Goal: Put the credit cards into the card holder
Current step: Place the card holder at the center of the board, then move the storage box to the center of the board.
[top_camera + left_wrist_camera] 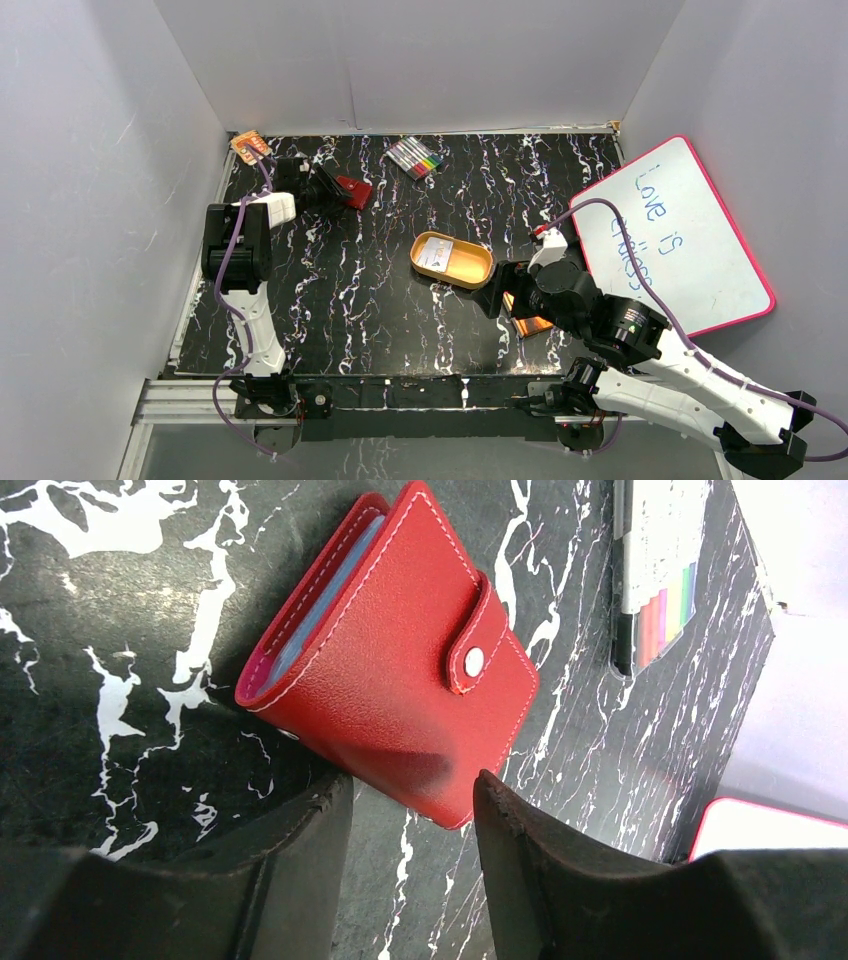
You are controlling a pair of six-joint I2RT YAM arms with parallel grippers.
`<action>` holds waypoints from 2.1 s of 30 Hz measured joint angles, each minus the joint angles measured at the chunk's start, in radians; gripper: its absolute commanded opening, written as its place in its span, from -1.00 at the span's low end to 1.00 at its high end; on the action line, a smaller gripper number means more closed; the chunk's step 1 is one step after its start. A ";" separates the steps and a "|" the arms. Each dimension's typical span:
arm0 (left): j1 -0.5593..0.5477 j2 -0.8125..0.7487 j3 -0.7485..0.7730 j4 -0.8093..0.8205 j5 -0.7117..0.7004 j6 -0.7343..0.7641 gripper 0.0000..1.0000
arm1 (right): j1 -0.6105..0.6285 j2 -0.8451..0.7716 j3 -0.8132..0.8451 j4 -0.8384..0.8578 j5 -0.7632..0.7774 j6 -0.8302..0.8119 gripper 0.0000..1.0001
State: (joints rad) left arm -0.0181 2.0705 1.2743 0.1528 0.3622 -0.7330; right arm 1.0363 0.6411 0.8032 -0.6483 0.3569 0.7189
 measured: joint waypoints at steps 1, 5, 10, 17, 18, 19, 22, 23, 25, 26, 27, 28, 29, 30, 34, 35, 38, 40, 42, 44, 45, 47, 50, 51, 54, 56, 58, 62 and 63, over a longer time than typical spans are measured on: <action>-0.001 0.000 0.000 0.000 0.000 0.000 -0.02 | 0.000 0.000 0.000 0.000 0.000 0.000 0.90; -0.004 -0.007 -0.006 0.004 -0.007 0.000 0.01 | 0.000 0.000 0.000 0.000 0.000 0.000 0.90; -0.006 -0.044 -0.050 0.006 -0.024 0.001 0.03 | 0.000 0.000 -0.001 0.002 -0.001 0.000 0.90; -0.008 -0.076 -0.087 0.003 -0.042 0.001 0.06 | 0.000 0.000 -0.001 0.004 -0.004 0.000 0.90; -0.008 -0.080 -0.090 0.000 -0.043 0.001 0.06 | 0.000 0.000 -0.001 0.005 -0.005 0.000 0.90; -0.008 -0.086 -0.095 -0.004 -0.047 0.002 0.07 | 0.000 0.000 -0.001 0.007 -0.005 0.000 0.90; -0.011 -0.119 -0.114 -0.042 -0.065 0.006 0.10 | 0.000 0.000 -0.001 0.010 -0.004 0.000 0.91; -0.014 -0.138 -0.123 -0.066 -0.076 0.009 0.11 | 0.000 0.000 -0.001 0.011 -0.003 -0.001 0.91; -0.021 -0.183 -0.148 -0.108 -0.098 0.010 0.17 | 0.000 0.003 -0.001 0.015 0.003 -0.007 0.92; -0.026 -0.223 -0.169 -0.131 -0.116 0.013 0.25 | 0.000 0.005 -0.001 0.017 0.007 -0.013 0.92; -0.037 -0.272 -0.190 -0.154 -0.136 0.019 0.31 | 0.000 0.011 -0.001 0.020 0.012 -0.018 0.92; -0.053 -0.329 -0.208 -0.179 -0.162 0.027 0.33 | 0.000 0.016 -0.001 0.023 0.018 -0.024 0.92; -0.076 -0.391 -0.223 -0.199 -0.189 0.035 0.36 | 0.000 0.025 0.001 0.023 0.024 -0.032 0.92; -0.105 -0.461 -0.238 -0.215 -0.217 0.044 0.45 | 0.000 0.039 0.005 0.023 0.031 -0.042 0.93; -0.233 -0.768 -0.315 -0.241 -0.328 0.080 0.74 | 0.000 0.113 0.029 0.033 0.063 -0.078 0.96; -0.267 -0.851 -0.339 -0.248 -0.356 0.090 0.74 | 0.000 0.134 0.033 0.039 0.072 -0.085 0.97; -0.348 -1.056 -0.412 -0.291 -0.447 0.105 0.77 | 0.000 0.180 0.040 0.049 0.114 -0.092 0.97; -0.395 -1.182 -0.467 -0.349 -0.508 0.111 0.77 | 0.000 0.217 0.051 0.048 0.149 -0.086 0.97; -0.417 -1.271 -0.505 -0.419 -0.558 0.114 0.78 | -0.001 0.267 0.076 0.042 0.172 -0.079 0.97; -0.424 -1.334 -0.524 -0.495 -0.599 0.119 0.80 | -0.011 0.343 0.140 0.023 0.190 -0.068 0.97; -0.425 -1.362 -0.529 -0.534 -0.621 0.124 0.82 | -0.016 0.380 0.154 0.023 0.191 -0.067 0.97; -0.425 -1.405 -0.530 -0.604 -0.656 0.134 0.88 | -0.042 0.441 0.187 0.028 0.179 -0.066 0.93; -0.425 -1.457 -0.530 -0.676 -0.698 0.143 0.89 | -0.117 0.489 0.184 0.063 0.119 -0.061 0.83; -0.425 -1.471 -0.531 -0.694 -0.708 0.146 0.90 | -0.157 0.497 0.172 0.082 0.089 -0.056 0.78; -0.425 -1.494 -0.531 -0.729 -0.724 0.143 0.91 | -0.299 0.504 0.106 0.147 -0.003 -0.039 0.58; -0.425 -1.495 -0.531 -0.747 -0.730 0.137 0.91 | -0.386 0.520 0.061 0.178 -0.060 -0.034 0.46; -0.425 -1.494 -0.535 -0.761 -0.737 0.130 0.92 | -0.434 0.552 0.037 0.190 -0.097 -0.034 0.28; -0.435 -1.495 -0.548 -0.780 -0.755 0.119 0.93 | -0.481 0.641 0.006 0.239 -0.166 -0.042 0.10; -0.438 -1.494 -0.548 -0.788 -0.764 0.111 0.93 | -0.492 0.663 0.001 0.249 -0.182 -0.042 0.08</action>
State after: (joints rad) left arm -0.4561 0.5762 0.7261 -0.6350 -0.4019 -0.6216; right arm 0.5442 1.3041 0.8043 -0.3988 0.1753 0.6773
